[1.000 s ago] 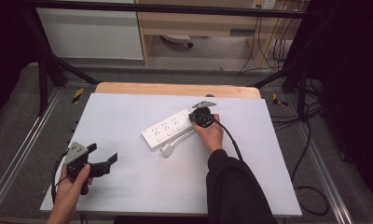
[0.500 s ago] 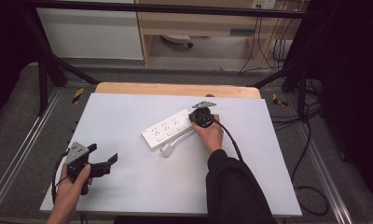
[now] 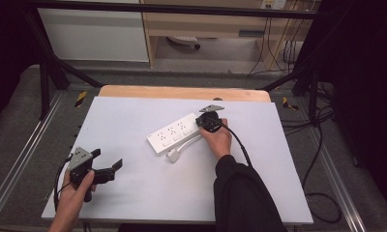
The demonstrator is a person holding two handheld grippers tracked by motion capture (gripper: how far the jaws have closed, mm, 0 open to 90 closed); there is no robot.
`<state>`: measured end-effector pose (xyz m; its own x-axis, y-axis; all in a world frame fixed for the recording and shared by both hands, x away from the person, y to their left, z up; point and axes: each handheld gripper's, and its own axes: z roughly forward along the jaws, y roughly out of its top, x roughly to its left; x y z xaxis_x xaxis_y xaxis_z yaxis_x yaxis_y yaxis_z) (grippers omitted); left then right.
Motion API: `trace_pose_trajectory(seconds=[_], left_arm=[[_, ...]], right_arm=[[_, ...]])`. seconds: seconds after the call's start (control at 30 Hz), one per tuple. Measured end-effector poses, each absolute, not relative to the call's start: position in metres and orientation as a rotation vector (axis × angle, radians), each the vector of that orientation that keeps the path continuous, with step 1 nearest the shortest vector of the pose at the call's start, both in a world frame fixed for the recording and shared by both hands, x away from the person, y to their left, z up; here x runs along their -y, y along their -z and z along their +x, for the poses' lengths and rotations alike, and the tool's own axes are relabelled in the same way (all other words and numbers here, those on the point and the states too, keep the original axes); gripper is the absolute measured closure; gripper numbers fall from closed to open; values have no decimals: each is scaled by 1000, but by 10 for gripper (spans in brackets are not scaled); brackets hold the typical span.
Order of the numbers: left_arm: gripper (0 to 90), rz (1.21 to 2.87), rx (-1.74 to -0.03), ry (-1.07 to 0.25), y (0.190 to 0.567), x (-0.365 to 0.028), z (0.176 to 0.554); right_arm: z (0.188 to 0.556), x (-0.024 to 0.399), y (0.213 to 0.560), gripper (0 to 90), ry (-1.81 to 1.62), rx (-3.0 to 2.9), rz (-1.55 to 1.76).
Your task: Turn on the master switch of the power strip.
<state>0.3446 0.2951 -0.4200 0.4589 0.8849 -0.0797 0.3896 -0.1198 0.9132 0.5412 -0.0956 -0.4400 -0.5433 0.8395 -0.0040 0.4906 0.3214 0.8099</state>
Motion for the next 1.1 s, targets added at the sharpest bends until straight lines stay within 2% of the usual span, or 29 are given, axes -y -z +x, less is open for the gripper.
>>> trace_pose_trajectory(seconds=[1.1], left_arm=[[56,1716,-1109,-620,421,-295,346]], right_arm=[[542,96,438,900,-1114,-2157,1182]])
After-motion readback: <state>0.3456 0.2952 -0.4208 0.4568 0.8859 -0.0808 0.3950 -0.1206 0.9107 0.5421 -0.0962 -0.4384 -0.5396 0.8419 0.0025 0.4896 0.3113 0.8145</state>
